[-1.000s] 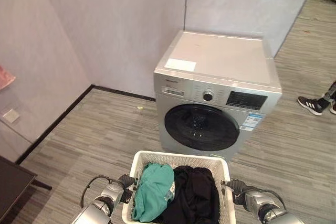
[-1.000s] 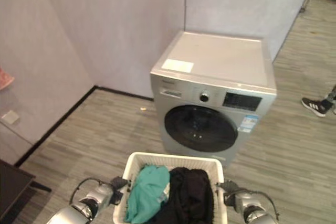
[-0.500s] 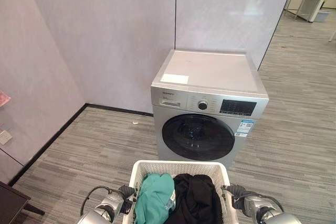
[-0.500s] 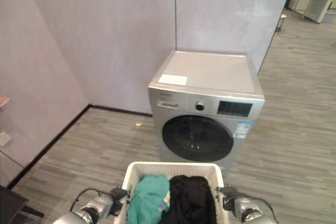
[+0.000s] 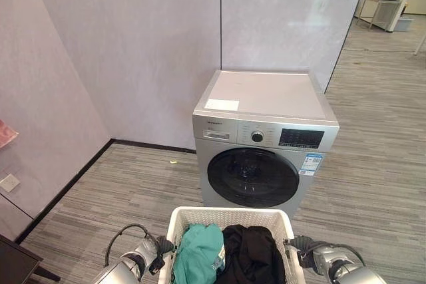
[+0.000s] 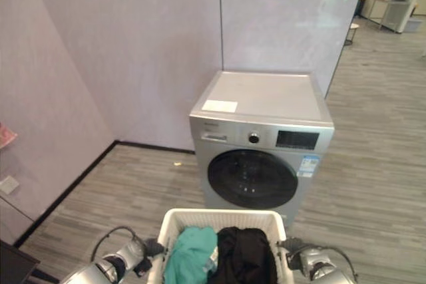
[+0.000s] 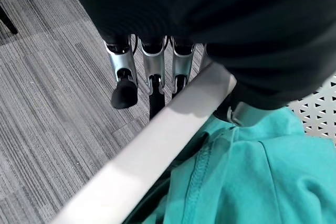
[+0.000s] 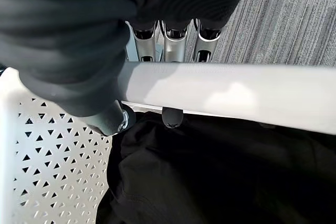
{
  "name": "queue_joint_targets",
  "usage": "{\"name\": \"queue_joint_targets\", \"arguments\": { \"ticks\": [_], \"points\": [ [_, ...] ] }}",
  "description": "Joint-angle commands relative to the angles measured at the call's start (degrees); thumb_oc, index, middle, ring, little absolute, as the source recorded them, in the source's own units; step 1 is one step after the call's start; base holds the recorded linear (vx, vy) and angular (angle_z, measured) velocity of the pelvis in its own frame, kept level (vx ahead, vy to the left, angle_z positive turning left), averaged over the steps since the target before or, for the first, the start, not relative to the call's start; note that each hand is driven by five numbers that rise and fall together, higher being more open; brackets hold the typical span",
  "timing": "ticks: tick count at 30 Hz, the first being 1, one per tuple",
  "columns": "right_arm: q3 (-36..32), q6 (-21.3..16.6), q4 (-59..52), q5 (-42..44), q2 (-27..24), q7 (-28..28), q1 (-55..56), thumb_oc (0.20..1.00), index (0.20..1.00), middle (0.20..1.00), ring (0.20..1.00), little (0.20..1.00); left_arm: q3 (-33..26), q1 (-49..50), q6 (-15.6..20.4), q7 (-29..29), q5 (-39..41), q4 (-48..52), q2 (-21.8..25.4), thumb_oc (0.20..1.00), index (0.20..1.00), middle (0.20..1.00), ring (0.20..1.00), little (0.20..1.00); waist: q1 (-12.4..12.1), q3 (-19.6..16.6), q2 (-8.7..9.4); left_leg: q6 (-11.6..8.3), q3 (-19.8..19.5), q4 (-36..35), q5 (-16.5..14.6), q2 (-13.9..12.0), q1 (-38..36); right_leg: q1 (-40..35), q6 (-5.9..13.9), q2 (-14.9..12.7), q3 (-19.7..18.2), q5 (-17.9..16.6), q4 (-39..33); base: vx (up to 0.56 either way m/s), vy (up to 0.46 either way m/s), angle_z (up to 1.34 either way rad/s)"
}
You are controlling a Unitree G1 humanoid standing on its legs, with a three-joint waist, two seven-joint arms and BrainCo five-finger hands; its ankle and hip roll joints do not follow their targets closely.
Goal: Grab the laundry basket,head to the washer,open it,put in the laundry and shut it.
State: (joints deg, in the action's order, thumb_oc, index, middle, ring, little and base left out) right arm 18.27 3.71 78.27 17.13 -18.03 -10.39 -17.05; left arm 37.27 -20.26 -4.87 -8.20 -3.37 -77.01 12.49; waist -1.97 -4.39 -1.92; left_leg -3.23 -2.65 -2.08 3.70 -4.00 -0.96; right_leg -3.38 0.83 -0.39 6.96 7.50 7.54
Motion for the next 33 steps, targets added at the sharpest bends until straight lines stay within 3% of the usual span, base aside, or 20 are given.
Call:
{"name": "queue_joint_targets", "arguments": {
  "ticks": [1, 13, 22, 28, 29, 33],
  "points": [
    [6.8, 3.0, 4.6, -3.1, 5.6, -7.6, 4.0, 0.200, 0.200, 0.200, 0.200, 0.200, -0.8, -1.9, 0.6, -4.0, -2.0, -5.2, -3.8, 0.200, 0.200, 0.200, 0.200, 0.200, -1.3, 2.1, 3.16, 2.12, -3.7, -1.6, -0.6, 3.0, 0.3, -2.7, 4.65, -3.2, -6.1, -7.7, -10.7, -0.06, 0.028, 0.01],
    [8.9, 2.2, 2.7, -2.4, 8.4, -7.4, 5.4, 0.200, 0.200, 0.200, 0.200, 0.200, -2.2, 0.4, 1.1, -3.9, 0.7, -5.2, -4.4, 0.200, 0.200, 0.200, 0.200, 0.200, -1.2, 2.0, 2.78, 2.04, -4.1, -1.6, -0.5, 3.0, 0.1, -2.9, 4.48, -3.5, -5.9, -7.8, -10.9, -0.01, 0.006, 0.00],
    [12.7, 4.8, -0.6, -3.1, 3.0, -9.3, -9.3, 0.200, 0.200, 0.200, 0.200, 0.200, 1.7, -11.4, -1.0, -6.3, 4.4, -2.4, -0.1, 0.200, 0.200, 0.200, 0.200, 0.200, -0.9, 1.2, 2.80, 1.64, -3.9, -2.0, 0.2, 2.6, 0.2, -2.8, 4.64, -3.5, -6.1, -8.2, -11.0, -0.01, 0.001, 0.00],
    [19.6, 8.2, -7.1, -4.4, -1.3, -11.2, -23.5, 0.200, 0.200, 0.200, 0.200, 0.200, 7.0, -21.0, -2.5, -8.3, 8.0, 1.7, 7.2, 0.200, 0.200, 0.200, 0.200, 0.200, -0.7, 1.1, 2.59, 1.41, -3.4, -2.1, 0.8, 2.4, 0.6, -2.2, 4.73, -3.3, -6.3, -8.9, -11.0, -0.04, 0.002, -0.01],
    [21.5, 9.0, -11.9, -3.6, -3.6, -11.9, -26.1, 0.200, 0.200, 0.200, 0.200, 0.200, 8.8, -22.7, -2.5, -9.1, 10.5, 5.6, 10.6, 0.200, 0.200, 0.200, 0.200, 0.200, -0.6, 1.4, 2.49, 1.32, -3.2, -2.2, 1.0, 2.3, 0.6, -2.1, 4.76, -3.2, -6.4, -9.1, -11.1, -0.04, 0.008, -0.01],
    [24.1, 9.8, -16.6, -0.6, -7.2, -12.9, -30.4, 0.200, 0.200, 0.200, 0.200, 0.200, 12.7, -26.1, -2.2, -9.9, 15.2, 13.1, 16.3, 0.200, 0.200, 0.200, 0.200, 0.200, -0.8, 1.4, 2.40, 1.19, -3.2, -2.3, 1.2, 2.3, 0.8, -2.1, 4.87, -3.3, -6.1, -9.2, -11.3, -0.02, 0.007, 0.00]
  ]
}}
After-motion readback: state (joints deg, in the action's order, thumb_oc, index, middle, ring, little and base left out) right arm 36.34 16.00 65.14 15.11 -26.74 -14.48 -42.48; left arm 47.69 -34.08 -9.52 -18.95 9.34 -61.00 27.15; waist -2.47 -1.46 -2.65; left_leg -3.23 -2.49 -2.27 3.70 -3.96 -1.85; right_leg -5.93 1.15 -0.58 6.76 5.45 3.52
